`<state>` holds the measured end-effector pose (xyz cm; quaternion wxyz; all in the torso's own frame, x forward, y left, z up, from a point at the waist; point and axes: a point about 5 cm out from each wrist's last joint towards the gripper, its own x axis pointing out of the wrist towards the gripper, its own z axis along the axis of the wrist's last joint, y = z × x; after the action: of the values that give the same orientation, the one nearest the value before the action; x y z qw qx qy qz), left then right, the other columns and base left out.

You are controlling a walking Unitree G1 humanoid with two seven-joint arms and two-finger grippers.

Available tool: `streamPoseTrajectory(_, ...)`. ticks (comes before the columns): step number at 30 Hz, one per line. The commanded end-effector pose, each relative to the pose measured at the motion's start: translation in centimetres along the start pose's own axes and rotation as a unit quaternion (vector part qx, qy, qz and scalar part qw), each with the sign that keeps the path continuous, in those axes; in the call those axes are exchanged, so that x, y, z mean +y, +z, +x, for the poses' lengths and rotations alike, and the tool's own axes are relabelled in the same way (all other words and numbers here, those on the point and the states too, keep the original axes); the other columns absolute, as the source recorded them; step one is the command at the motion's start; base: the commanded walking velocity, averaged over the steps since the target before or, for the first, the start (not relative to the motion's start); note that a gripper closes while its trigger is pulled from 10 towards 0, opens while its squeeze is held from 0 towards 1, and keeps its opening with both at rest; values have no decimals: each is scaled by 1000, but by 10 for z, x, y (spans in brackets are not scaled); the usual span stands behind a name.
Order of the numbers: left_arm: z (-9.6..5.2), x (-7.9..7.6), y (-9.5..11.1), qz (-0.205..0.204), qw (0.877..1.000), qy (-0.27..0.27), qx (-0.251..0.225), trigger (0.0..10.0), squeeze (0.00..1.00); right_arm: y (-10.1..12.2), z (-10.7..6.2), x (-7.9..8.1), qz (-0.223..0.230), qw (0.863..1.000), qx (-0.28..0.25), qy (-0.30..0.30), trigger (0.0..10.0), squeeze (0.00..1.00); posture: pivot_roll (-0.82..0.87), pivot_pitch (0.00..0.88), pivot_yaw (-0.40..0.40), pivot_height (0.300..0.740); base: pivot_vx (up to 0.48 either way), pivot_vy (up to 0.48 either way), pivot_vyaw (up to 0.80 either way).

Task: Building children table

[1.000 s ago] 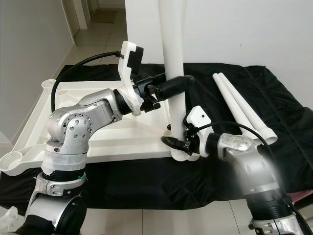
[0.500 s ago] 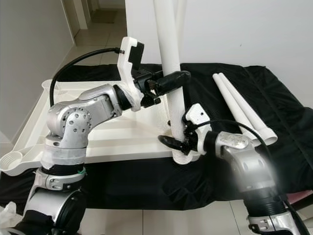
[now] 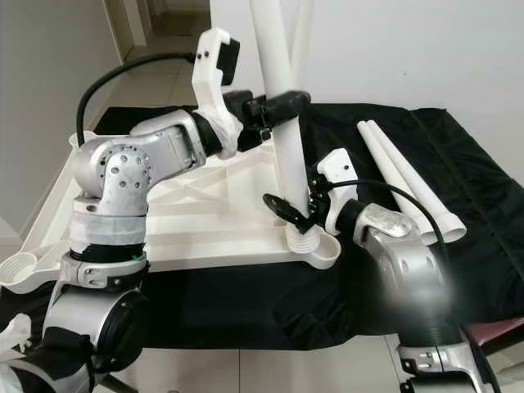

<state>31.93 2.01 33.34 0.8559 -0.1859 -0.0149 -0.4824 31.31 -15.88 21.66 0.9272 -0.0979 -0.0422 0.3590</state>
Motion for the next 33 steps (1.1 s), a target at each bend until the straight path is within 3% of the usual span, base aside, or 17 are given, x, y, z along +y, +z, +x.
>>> streamPoseTrajectory(1,3,-1,6,2,1000,6,-13,10000,0,3,4,-2,-5,1000,-9,-27,10000,0,-29,10,14,740,0,0,0)
streamPoseTrajectory(6,2,3,9,18,999,40,-28,10000,0,2,12,3,-4,998,-16,-59,10000,0,-29,6,13,740,0,0,0)
streamPoseTrajectory(10,7,5,17,70,991,105,-51,10000,0,-5,25,14,10,993,-16,-113,10000,0,-30,1,11,740,0,0,0)
streamPoseTrajectory(23,21,-8,18,107,985,120,-57,10000,0,-8,48,29,1,977,-16,-214,10000,0,-26,0,-1,740,0,0,0)
streamPoseTrajectory(26,32,-11,15,108,985,119,-58,10000,0,-4,54,30,-14,964,-23,-265,10000,0,-23,0,-4,740,0,0,0)
streamPoseTrajectory(33,49,-13,9,112,986,116,-49,10000,0,1,61,27,-34,959,-25,-281,10000,0,-21,0,-2,740,0,0,0)
